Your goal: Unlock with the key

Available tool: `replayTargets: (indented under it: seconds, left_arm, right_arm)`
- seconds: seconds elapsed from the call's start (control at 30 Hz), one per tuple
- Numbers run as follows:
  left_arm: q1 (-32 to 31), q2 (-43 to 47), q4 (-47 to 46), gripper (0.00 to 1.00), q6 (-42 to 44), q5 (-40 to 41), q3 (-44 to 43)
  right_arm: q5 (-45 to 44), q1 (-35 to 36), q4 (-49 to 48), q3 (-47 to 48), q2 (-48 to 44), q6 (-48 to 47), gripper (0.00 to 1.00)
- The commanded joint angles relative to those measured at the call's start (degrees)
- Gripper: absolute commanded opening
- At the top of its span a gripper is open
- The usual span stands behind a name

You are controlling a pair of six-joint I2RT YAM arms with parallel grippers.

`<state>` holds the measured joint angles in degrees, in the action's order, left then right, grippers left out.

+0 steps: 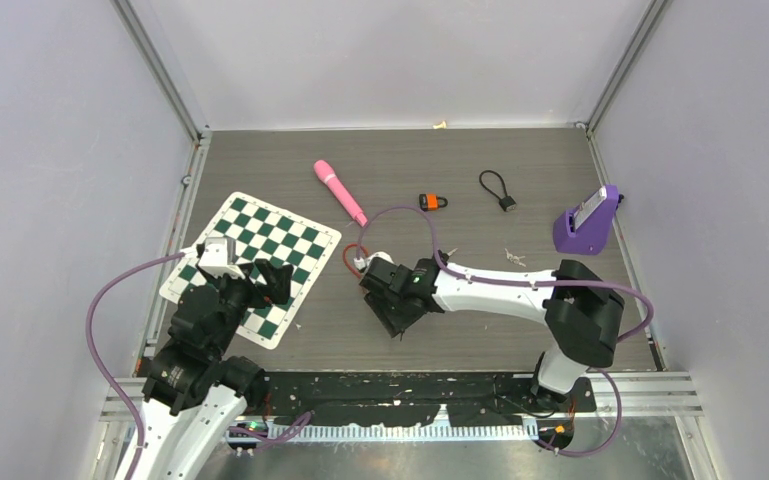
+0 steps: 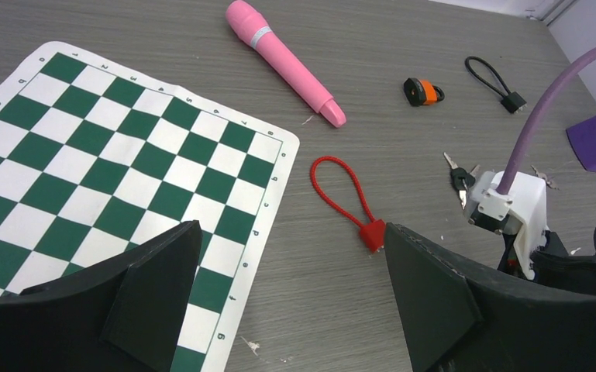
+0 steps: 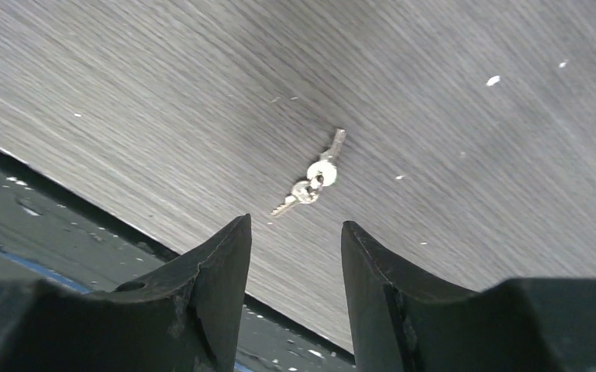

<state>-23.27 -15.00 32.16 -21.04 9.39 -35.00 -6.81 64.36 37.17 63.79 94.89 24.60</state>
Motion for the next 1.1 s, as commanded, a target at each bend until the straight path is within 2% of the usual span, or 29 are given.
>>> replayTargets:
  seconds: [0.0,0.3,0.43,0.5,0.63,0.9,1.07]
  left_arm:
    - [-0.2,-0.3,-0.2,0.91,-0.1,-0.5,-0.6]
    - [-0.2,-0.4,-0.1,0.9,0.0,-0.7,-0.7]
    - [-0.2,-0.4,0.0,0.9,-0.1,-0.9,-0.5]
    - [-0.2,-0.4,-0.2,0.9,-0.1,-1.1,-0.5]
    - [-0.2,-0.4,-0.4,0.9,-0.7,-2.5,-0.3]
    - [-0.2,-0.8,-2.4,0.9,-7.9,-9.0,1.3]
    - [-0.2,-3.1,-6.0,0.88,-12.0,-15.6,3.1]
  right_arm:
    - [-2.3,-1.3,3.7,3.0,1.9,-6.4,0.52]
    - [0.7,-2.2,-0.4,3.6,8.7,-5.9,0.49]
    - [1.1,-3.2,-1.4,2.0,10.0,-4.8,0.44]
    - [1.6,-3.5,-2.3,0.6,9.8,-4.4,0.4]
    - [1.4,-4.1,-4.3,-1.6,9.2,-4.6,0.26]
    - [-0.5,-4.3,-8.1,-4.3,3.0,-7.5,0.06]
    - [-0.6,-4.3,-13.6,-8.3,-4.2,-10.9,0.05]
